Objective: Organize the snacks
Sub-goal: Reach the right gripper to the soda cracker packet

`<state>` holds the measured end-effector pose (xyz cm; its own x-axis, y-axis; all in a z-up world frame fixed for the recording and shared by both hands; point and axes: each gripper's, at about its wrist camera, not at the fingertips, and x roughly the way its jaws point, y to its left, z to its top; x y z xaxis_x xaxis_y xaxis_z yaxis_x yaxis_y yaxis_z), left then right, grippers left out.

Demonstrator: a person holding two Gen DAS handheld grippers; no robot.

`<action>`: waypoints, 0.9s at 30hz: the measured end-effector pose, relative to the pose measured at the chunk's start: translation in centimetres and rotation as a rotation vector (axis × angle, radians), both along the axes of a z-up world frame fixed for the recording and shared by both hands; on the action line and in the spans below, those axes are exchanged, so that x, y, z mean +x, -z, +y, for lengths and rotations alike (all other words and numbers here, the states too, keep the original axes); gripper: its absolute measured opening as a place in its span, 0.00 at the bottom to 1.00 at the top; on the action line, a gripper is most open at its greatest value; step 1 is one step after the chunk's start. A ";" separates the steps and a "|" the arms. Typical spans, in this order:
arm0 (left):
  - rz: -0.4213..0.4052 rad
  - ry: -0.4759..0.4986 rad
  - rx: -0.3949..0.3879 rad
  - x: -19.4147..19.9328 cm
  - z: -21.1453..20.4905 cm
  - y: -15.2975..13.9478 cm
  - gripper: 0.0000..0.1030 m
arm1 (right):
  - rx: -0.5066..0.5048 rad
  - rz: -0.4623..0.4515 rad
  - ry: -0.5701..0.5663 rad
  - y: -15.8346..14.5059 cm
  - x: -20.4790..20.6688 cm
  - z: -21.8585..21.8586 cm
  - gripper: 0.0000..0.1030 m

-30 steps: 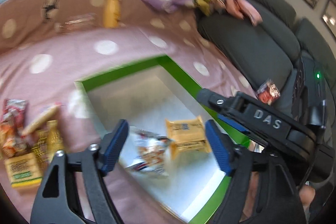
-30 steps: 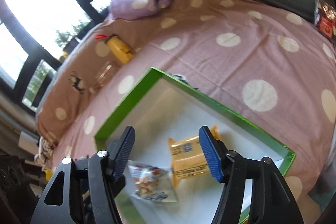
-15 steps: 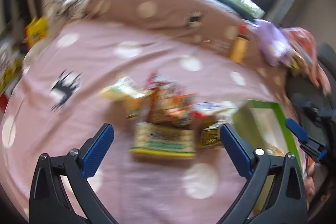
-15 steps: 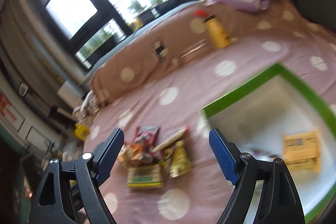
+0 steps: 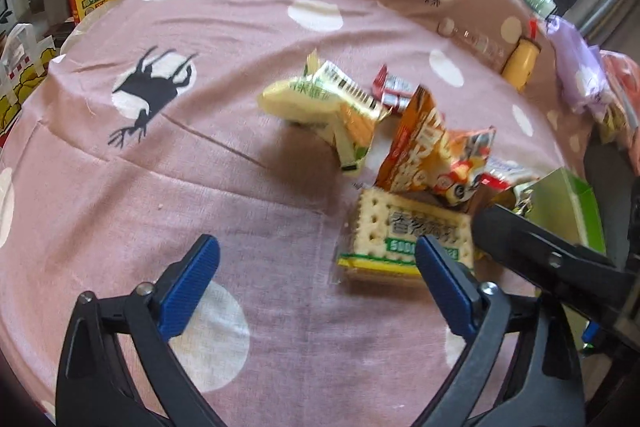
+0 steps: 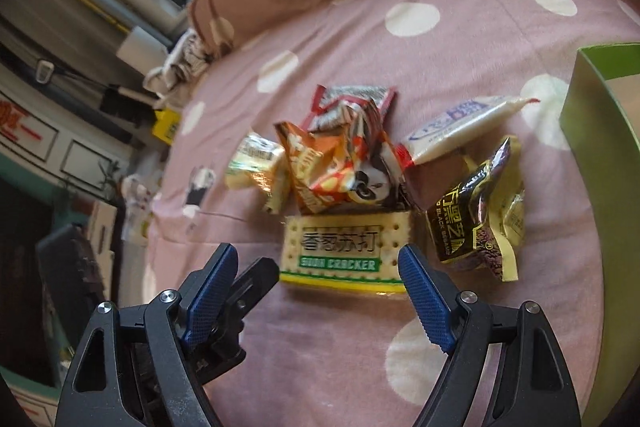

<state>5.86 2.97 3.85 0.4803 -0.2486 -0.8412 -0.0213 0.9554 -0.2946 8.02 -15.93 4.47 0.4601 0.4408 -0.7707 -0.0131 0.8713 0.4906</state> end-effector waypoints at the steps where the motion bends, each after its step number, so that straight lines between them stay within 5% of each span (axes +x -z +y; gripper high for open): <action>1: 0.007 0.003 0.000 0.1 0.0 0.3 0.92 | -0.021 0.000 0.009 0.3 0.2 0.1 0.81; 10: 0.020 0.028 0.021 0.6 -0.8 1.0 0.88 | -0.081 0.013 0.036 1.8 0.8 -0.3 0.81; 14: 0.012 0.046 0.038 0.7 -1.4 1.1 0.76 | -0.080 0.048 0.035 2.8 1.4 -0.6 0.81; 27: 0.020 0.125 -0.090 0.7 -2.9 1.1 0.44 | -0.059 0.042 0.013 3.0 1.6 -0.8 0.81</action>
